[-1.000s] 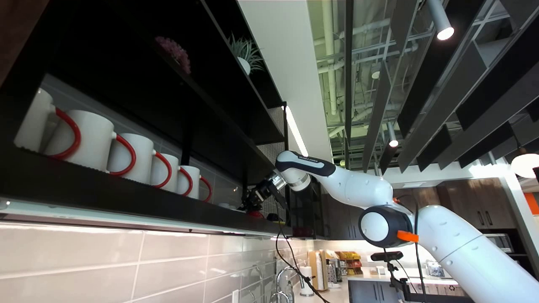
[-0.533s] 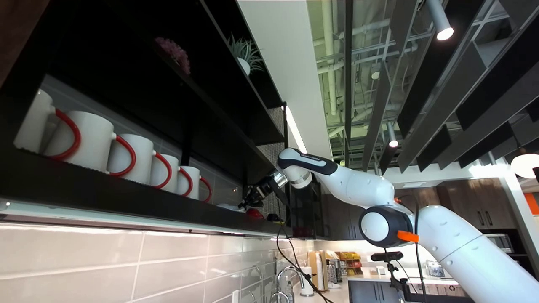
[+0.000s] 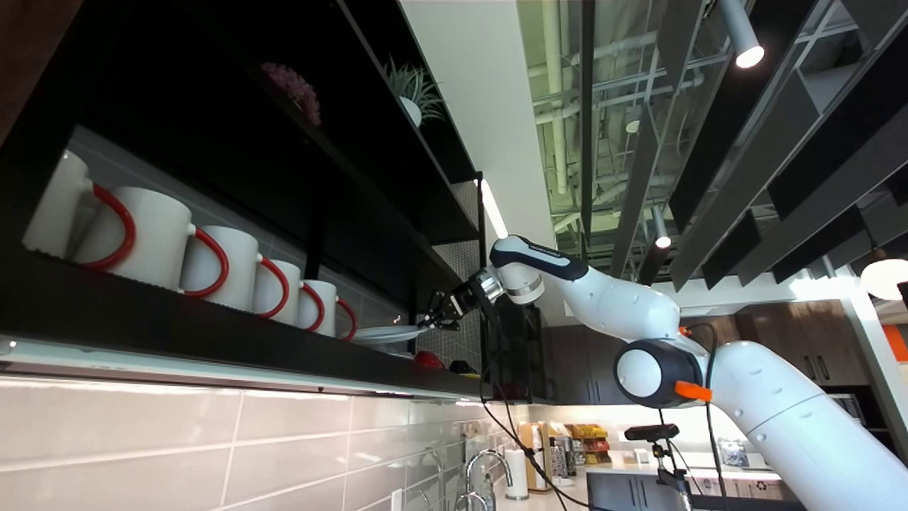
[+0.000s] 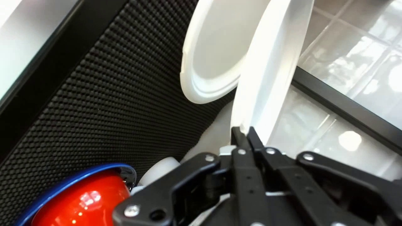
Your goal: Move a plate from the bottom shelf and place it on the counter top
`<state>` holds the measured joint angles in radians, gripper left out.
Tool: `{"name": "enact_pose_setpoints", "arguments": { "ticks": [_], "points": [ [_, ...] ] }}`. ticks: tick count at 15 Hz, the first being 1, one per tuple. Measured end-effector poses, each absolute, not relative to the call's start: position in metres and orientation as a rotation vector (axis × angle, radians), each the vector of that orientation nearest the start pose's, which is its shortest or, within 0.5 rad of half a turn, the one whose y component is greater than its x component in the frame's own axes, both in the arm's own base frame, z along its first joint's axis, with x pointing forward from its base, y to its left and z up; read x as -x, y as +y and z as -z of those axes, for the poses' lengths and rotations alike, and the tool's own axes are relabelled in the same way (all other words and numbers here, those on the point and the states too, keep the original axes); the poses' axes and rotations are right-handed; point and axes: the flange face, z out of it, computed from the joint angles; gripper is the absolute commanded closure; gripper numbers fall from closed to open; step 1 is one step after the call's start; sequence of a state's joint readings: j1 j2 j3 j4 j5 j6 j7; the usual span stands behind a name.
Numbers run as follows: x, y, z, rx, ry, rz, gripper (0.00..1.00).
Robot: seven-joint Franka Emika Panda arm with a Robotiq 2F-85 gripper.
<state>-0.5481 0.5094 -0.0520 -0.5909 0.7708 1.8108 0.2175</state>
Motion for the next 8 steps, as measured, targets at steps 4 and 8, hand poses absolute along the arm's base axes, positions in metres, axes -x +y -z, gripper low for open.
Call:
{"name": "enact_pose_setpoints", "arguments": {
  "ticks": [4,8],
  "points": [
    [-0.562,-0.318,-0.824,2.119,0.794,0.976,0.99],
    [-0.540,-0.321,-0.831,2.143,0.771,0.899,0.99]
  ]
}}
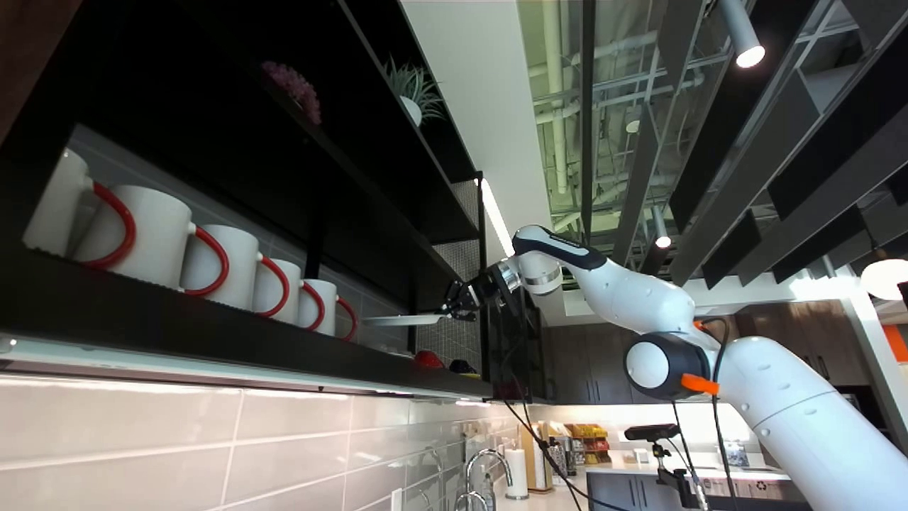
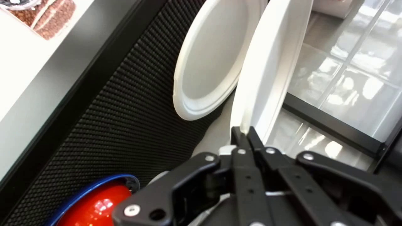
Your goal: Move a plate from the bottom shelf and place it on the counter top
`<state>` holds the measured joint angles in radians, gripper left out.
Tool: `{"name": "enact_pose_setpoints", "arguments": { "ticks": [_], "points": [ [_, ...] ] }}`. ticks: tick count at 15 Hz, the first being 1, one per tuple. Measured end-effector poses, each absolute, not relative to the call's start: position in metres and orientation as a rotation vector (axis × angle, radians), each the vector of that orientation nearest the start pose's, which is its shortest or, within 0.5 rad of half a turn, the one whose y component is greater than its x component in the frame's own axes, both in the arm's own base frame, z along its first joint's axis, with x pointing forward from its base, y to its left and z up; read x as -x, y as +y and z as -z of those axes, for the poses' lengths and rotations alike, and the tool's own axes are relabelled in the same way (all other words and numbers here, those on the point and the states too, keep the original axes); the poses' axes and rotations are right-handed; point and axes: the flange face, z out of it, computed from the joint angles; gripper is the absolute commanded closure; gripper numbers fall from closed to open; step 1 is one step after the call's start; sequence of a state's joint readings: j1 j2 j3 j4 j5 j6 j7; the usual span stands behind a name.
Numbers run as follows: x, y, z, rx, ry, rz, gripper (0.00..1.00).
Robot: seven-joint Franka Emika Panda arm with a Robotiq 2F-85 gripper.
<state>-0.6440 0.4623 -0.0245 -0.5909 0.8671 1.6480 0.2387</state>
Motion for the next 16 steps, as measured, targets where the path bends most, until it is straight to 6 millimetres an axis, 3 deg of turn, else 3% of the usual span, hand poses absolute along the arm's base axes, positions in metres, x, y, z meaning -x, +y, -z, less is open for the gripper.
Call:
{"name": "enact_pose_setpoints", "arguments": {
  "ticks": [11,16],
  "points": [
    [-0.499,-0.302,-0.839,2.281,0.561,0.722,0.99],
    [-0.494,-0.313,-0.834,2.289,0.589,0.716,0.97]
  ]
}}
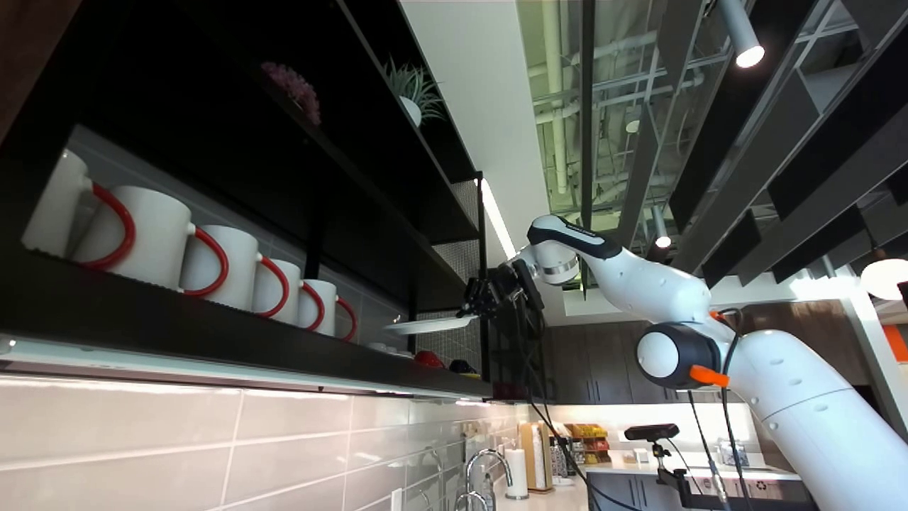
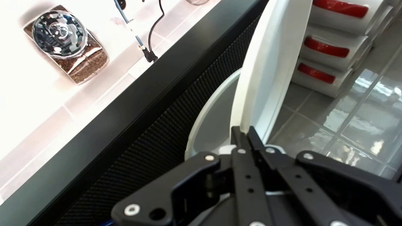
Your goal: Move a plate from the bottom shelf and place it on the counter top
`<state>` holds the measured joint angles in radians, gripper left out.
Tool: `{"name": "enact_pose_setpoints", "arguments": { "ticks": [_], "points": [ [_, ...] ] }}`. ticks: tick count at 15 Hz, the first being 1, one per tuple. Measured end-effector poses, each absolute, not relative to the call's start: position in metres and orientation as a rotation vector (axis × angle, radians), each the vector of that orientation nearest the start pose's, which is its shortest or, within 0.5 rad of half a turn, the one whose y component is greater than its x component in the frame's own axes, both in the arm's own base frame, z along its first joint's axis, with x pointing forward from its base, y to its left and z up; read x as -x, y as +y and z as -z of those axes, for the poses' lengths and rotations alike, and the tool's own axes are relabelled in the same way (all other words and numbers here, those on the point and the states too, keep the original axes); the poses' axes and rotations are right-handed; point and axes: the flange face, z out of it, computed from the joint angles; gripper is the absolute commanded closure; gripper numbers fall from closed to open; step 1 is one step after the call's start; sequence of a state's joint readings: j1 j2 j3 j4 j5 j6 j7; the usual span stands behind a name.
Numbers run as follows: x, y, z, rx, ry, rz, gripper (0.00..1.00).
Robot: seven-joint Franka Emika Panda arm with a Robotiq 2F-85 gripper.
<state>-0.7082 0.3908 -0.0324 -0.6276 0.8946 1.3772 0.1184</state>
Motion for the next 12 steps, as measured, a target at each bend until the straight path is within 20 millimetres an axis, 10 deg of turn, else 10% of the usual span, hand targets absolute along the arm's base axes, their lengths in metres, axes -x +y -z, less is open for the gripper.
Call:
{"name": "enact_pose_setpoints", "arguments": {
  "ticks": [12],
  "points": [
    [-0.507,-0.284,-0.809,2.309,0.390,0.547,0.99]
  ]
}}
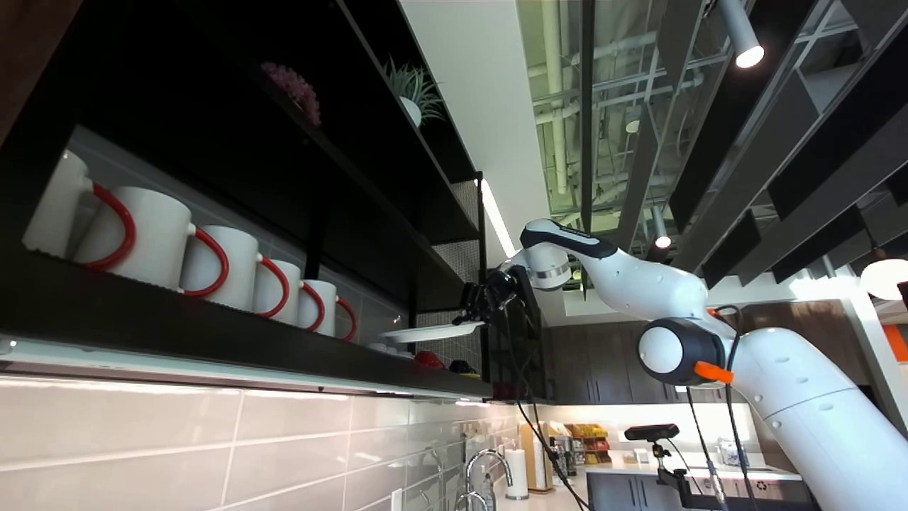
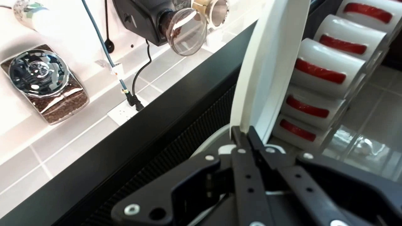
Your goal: Move a plate from the bottom shelf and place it on the counter top
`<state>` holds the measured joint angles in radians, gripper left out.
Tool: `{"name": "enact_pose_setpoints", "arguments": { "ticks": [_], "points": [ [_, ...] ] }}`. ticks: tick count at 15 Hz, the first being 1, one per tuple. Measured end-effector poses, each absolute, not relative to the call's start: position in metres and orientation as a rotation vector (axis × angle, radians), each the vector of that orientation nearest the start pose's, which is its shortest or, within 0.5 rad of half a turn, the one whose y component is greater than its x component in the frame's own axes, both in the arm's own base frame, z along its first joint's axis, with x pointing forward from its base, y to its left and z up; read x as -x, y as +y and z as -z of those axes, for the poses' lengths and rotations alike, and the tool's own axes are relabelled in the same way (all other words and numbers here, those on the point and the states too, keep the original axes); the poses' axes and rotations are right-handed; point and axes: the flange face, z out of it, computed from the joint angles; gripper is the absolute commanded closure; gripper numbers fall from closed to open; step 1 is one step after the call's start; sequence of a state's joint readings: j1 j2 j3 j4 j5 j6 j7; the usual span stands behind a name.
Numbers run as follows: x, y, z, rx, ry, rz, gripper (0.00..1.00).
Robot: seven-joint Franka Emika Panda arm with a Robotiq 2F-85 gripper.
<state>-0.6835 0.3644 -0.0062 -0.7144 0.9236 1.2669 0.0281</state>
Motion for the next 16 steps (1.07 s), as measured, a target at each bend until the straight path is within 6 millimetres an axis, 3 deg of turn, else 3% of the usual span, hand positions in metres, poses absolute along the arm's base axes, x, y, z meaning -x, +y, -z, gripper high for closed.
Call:
{"name": "enact_pose_setpoints", "arguments": {
  "ticks": [4,7,12,16],
  "points": [
    [-0.477,-0.291,-0.813,2.306,0.402,0.501,0.99],
    [-0.460,-0.299,-0.801,2.318,0.487,0.432,0.99],
    [-0.440,-0.307,-0.747,2.400,0.630,0.151,0.99],
    [-0.448,-0.322,-0.695,2.452,0.787,0.056,0.97]
  ]
}}
